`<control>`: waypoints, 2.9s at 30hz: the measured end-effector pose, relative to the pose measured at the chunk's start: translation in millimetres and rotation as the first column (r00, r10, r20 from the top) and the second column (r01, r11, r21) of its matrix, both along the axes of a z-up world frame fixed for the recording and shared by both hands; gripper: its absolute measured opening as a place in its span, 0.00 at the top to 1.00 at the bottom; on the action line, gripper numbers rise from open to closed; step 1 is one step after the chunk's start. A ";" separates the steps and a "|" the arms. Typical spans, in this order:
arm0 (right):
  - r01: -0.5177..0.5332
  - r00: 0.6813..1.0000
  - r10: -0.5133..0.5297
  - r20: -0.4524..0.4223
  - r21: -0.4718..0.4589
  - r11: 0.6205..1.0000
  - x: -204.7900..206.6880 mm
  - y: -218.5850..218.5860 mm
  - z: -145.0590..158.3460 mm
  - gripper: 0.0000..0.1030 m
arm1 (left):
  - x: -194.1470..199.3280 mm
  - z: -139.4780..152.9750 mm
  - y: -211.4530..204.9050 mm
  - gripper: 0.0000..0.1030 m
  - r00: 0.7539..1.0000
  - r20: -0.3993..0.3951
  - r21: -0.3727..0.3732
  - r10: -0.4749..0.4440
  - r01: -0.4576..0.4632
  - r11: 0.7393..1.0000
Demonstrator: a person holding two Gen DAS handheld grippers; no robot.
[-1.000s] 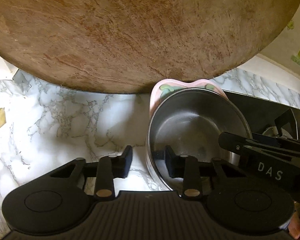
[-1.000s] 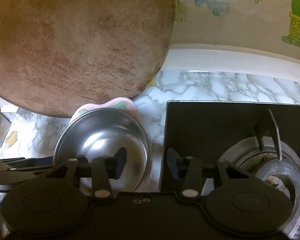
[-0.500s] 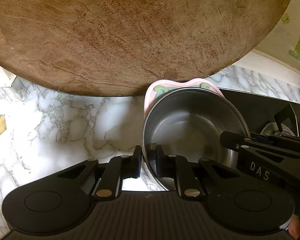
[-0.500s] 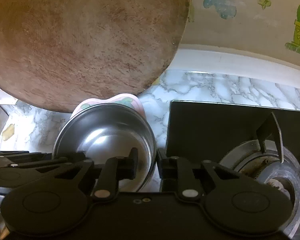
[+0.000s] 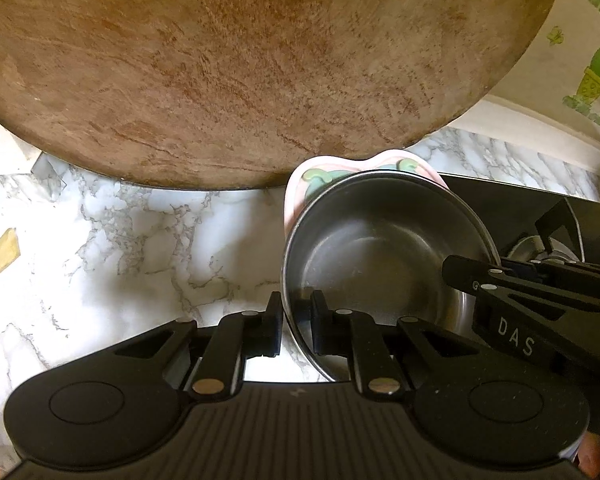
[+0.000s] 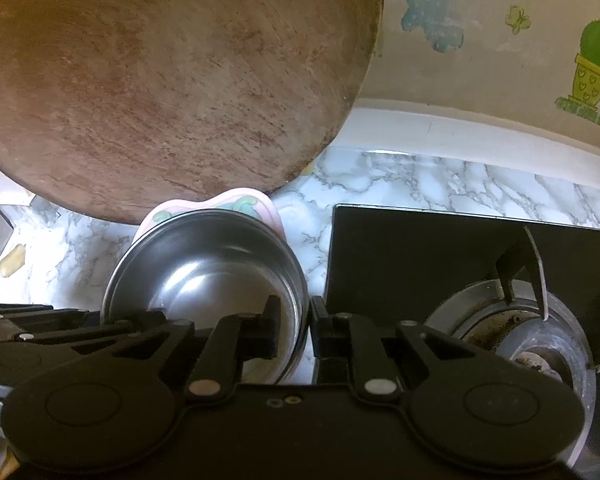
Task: Organize plates and bowls
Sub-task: 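Close both tools on the steel cup rim and lift it, then carry the steel cup and lower it into the steel bowl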
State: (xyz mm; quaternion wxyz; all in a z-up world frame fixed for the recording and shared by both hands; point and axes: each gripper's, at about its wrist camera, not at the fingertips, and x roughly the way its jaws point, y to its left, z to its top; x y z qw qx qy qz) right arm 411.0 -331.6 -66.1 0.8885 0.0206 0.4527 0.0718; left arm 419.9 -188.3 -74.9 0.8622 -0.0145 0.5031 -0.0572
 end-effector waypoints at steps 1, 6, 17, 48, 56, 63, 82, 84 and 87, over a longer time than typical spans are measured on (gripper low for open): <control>0.001 1.000 -0.001 0.003 0.001 1.000 -1.7 0.3 1.8 0.84 | -1.4 1.9 -0.1 0.88 1.000 0.001 0.001 -0.003 0.003 1.000; 0.008 1.000 -0.008 0.018 0.004 1.000 -11.5 0.5 12.6 0.84 | -13.4 12.6 0.5 0.88 1.000 0.010 -0.003 -0.016 0.016 1.000; 0.024 0.998 -0.024 0.066 -0.004 1.000 -47.1 7.7 46.1 0.84 | -50.7 43.8 3.8 0.88 0.998 0.046 -0.021 -0.053 0.054 0.998; 0.116 0.991 -0.117 0.071 0.020 0.993 -249.9 33.3 83.1 0.84 | -240.3 74.1 42.5 0.88 0.975 0.016 -0.026 -0.223 0.223 0.974; 0.139 0.989 -0.141 0.035 0.032 0.990 -278.7 36.4 59.9 0.84 | -262.6 47.5 46.1 0.88 0.972 -0.034 -0.035 -0.234 0.233 0.972; 0.149 0.989 -0.149 0.003 0.030 0.988 -287.7 36.7 37.2 0.84 | -265.5 29.8 43.3 0.87 0.969 -0.053 -0.016 -0.243 0.242 0.970; 0.139 0.990 -0.137 -0.037 0.075 0.987 -270.7 31.7 11.2 0.84 | -239.9 6.3 46.6 0.87 0.976 -0.066 -0.014 -0.207 0.206 0.978; 0.140 0.990 -0.137 -0.045 0.083 0.987 -268.4 31.0 7.4 0.84 | -238.8 4.1 45.9 0.87 0.977 -0.059 -0.007 -0.207 0.207 0.978; 0.138 0.990 -0.133 -0.056 0.094 0.986 -266.9 30.9 1.9 0.84 | -235.5 -0.7 47.8 0.87 0.978 -0.069 -0.013 -0.196 0.196 0.981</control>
